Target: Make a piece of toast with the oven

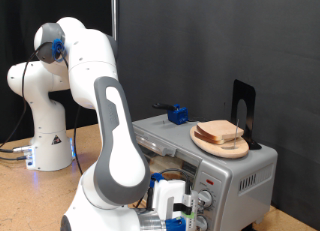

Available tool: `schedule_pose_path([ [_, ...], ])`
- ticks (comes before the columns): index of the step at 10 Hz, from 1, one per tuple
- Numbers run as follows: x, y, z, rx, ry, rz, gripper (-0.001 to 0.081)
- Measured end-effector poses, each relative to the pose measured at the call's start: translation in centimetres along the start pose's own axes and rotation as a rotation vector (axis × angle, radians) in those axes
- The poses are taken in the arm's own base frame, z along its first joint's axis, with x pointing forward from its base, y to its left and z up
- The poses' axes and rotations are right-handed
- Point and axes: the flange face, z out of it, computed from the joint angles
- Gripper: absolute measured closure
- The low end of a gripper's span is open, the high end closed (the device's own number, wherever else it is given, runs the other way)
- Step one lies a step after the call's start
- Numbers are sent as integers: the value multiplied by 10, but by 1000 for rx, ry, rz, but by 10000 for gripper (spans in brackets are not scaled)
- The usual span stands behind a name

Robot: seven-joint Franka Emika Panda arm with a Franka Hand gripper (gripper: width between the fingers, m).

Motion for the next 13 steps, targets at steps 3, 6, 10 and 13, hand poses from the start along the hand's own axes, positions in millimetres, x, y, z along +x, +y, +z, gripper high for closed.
schedule_pose_path([
  [3, -1, -3, 3, 7, -13, -2, 369],
  [6, -1, -4, 4, 19, -19, -36, 574],
  [10, -4, 7, 5, 124, -3, -200, 574],
  [13, -2, 11, 4, 163, -13, -274, 574],
])
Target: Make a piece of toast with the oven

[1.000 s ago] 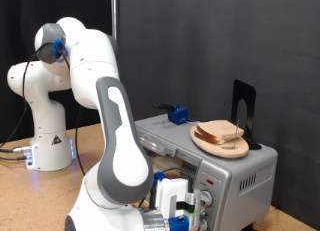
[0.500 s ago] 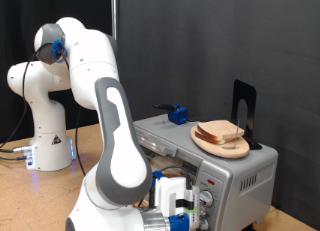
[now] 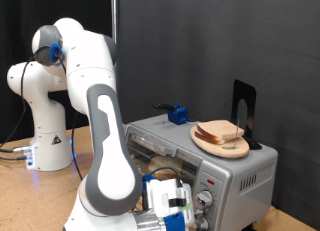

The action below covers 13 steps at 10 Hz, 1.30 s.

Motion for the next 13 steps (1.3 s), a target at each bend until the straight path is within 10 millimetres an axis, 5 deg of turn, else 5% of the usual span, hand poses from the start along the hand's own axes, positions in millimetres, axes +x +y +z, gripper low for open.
schedule_pose_path([
  [12, 3, 14, 0, 47, -14, -100, 568],
  [13, 4, 19, -1, 42, -7, -92, 383],
])
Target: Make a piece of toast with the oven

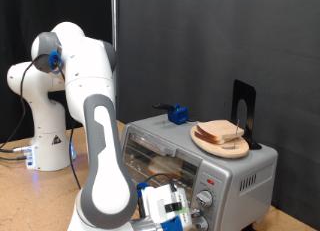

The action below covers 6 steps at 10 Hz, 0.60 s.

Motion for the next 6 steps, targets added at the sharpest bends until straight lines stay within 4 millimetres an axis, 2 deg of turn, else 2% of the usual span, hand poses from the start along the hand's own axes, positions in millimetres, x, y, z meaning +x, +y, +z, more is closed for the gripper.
schedule_pose_path([
  [1, 0, 3, -1, -2, 4, 13, 207],
  [2, 0, 3, -2, -3, 7, 31, 207],
  [3, 0, 1, -3, 7, 13, 55, 53],
  [4, 0, -4, -6, 25, 20, 83, 53],
  [5, -2, -14, -14, 41, 27, 115, 12],
  [6, -5, -25, -26, 48, 41, 149, 12],
])
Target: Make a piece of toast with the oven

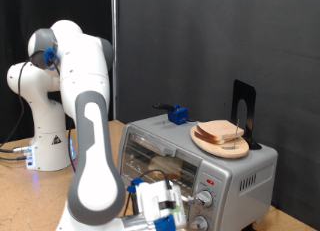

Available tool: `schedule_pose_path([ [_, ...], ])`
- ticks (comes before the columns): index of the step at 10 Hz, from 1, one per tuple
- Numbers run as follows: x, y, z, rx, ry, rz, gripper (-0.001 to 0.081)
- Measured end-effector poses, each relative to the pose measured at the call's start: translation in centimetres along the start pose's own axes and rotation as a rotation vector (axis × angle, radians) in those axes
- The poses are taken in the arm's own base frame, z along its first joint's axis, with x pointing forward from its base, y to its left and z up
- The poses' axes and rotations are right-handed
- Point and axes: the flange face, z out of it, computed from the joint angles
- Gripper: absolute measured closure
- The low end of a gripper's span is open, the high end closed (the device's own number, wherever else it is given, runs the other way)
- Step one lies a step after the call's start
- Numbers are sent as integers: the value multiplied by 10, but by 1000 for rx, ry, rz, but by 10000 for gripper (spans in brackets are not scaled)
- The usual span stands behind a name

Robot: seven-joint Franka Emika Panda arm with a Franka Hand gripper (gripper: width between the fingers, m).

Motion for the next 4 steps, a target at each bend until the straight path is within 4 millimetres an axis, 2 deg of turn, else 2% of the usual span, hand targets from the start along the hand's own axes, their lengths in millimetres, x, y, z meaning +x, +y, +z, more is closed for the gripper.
schedule_pose_path([
  [4, -26, -26, -54, -66, 55, 96, 1],
])
